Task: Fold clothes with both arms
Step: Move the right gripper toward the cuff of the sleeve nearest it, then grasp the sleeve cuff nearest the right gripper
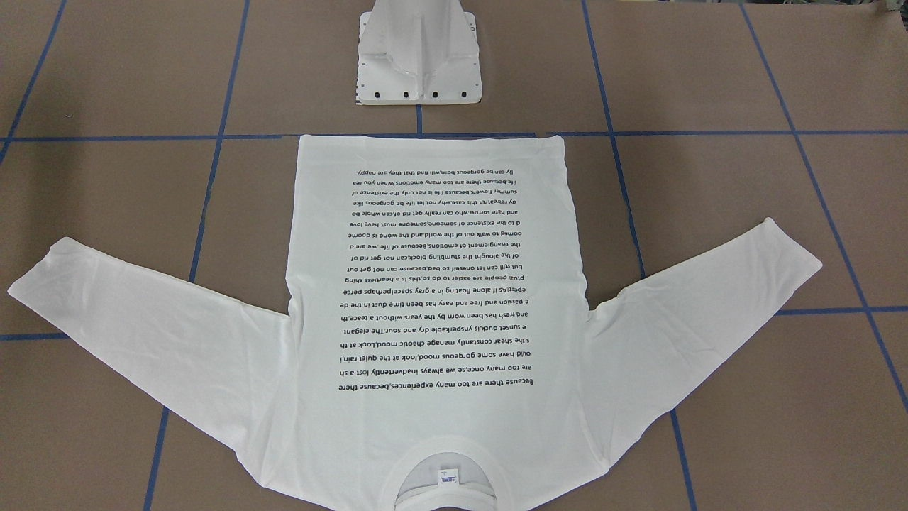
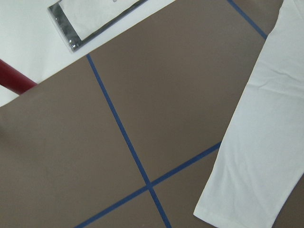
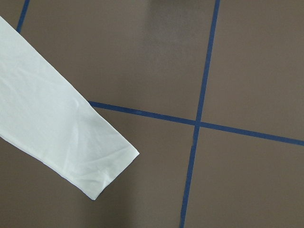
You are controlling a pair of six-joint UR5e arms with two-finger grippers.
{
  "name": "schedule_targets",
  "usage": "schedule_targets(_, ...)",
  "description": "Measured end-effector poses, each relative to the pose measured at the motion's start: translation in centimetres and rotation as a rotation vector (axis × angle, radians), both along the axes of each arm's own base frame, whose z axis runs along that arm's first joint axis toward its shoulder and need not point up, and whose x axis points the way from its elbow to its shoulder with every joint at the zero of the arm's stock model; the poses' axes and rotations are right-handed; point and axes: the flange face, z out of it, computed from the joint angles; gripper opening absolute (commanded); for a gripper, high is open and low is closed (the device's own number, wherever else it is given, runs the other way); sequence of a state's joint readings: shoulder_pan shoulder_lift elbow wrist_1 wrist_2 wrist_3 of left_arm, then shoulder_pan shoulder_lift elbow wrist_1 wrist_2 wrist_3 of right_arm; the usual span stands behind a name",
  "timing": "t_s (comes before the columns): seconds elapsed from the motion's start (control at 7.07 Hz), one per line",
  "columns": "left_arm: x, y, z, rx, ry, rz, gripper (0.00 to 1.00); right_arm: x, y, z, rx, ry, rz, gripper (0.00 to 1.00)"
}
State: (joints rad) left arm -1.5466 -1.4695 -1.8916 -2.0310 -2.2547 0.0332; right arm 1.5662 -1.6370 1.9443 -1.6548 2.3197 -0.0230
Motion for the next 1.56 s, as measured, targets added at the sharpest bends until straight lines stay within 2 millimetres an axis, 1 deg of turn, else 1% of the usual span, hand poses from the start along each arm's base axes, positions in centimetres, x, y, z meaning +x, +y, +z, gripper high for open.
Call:
schedule_targets(0.14,0.0,-0.2,0.0,0.005,0.023,-0.024,1.00,-0.6,-0.3,0.2,0.012,-0.015,0.019,1.00)
schedule_targets(0.28,0.0,-0.3,0.4,0.011,0.039,-0.041,1.00,-1.7,-0.5,0.7,0.007,-0.035,0.048,1.00)
schedule_targets(0.42,0.0,-0.4,0.3,0.022,0.051,-0.053,1.00,-2.9,-0.6,1.4,0.003,-0.052,0.067,1.00)
schedule_targets(0.57,0.0,-0.3,0.1,0.030,0.055,-0.058,1.00,-4.3,-0.7,1.8,-0.010,-0.064,0.078,1.00)
schedule_targets(0.71,0.0,0.1,0.8,0.017,0.058,-0.061,1.00,-6.3,-0.8,1.8,-0.037,-0.076,0.102,1.00)
schedule_targets(0.85,0.0,0.9,1.9,-0.004,0.058,-0.059,1.00,-8.8,-0.5,1.7,-0.065,-0.087,0.170,1.00)
schedule_targets(0.99,0.1,1.6,2.6,-0.016,0.065,-0.051,1.00,-12.0,0.5,2.1,-0.080,-0.096,0.260,1.00)
schedule_targets(1.13,0.2,1.9,2.9,-0.023,0.076,-0.039,1.00,-15.4,1.6,2.9,-0.089,-0.108,0.329,0.97)
schedule_targets(1.27,0.2,2.0,3.0,-0.025,0.082,-0.034,1.00,-18.1,2.5,4.3,-0.094,-0.117,0.369,0.91)
schedule_targets(1.41,0.2,2.1,2.9,-0.024,0.084,-0.031,1.00,-20.4,3.2,6.3,-0.093,-0.125,0.402,0.81)
schedule_targets(1.56,0.2,2.1,2.8,-0.022,0.085,-0.030,1.00,-22.2,4.2,8.1,-0.090,-0.130,0.439,0.74)
